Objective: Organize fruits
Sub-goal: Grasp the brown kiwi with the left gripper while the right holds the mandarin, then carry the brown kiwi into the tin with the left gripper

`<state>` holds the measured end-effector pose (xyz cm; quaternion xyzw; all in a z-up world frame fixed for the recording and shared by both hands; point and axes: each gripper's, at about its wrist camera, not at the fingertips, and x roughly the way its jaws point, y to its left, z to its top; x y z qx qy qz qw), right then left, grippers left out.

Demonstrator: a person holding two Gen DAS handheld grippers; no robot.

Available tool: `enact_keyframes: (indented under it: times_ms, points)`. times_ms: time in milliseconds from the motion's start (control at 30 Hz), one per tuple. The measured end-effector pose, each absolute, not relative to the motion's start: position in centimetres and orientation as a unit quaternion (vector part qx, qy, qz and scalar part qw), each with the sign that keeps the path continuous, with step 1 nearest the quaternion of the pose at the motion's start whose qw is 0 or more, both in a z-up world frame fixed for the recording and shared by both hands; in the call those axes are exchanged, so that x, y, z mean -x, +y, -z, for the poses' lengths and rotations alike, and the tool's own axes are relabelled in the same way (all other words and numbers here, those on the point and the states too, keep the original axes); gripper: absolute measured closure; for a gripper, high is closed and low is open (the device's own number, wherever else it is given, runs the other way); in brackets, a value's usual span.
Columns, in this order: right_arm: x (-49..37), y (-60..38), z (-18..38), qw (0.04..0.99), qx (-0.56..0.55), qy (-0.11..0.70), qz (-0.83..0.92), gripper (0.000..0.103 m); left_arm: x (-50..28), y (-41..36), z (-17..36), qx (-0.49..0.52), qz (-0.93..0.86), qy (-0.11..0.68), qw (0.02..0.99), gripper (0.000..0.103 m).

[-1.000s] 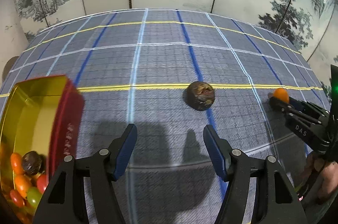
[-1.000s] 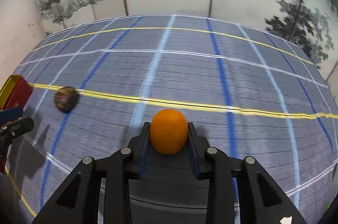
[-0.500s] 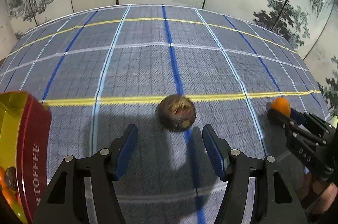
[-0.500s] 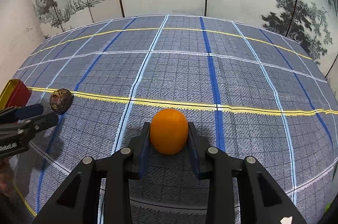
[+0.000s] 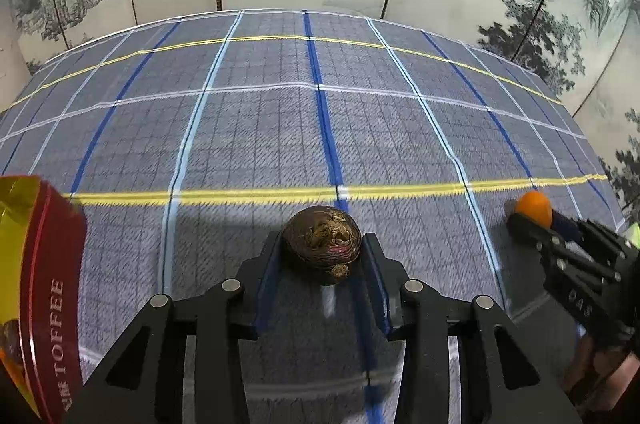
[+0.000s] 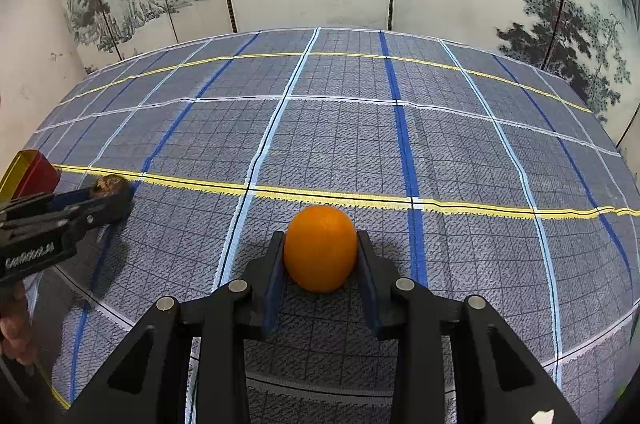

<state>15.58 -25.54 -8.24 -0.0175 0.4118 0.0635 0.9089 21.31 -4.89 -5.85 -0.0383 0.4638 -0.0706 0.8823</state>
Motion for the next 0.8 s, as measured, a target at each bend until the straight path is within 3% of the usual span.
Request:
enact_keyframes:
  times_ms: [800]
  points:
    - [-15.6, -24.5, 8.4, 0.908, 0.037, 0.413, -0.054, 0.071, -13.1, -1.7, 3.1, 0.023, 0.041, 0.457, 0.888, 0.063]
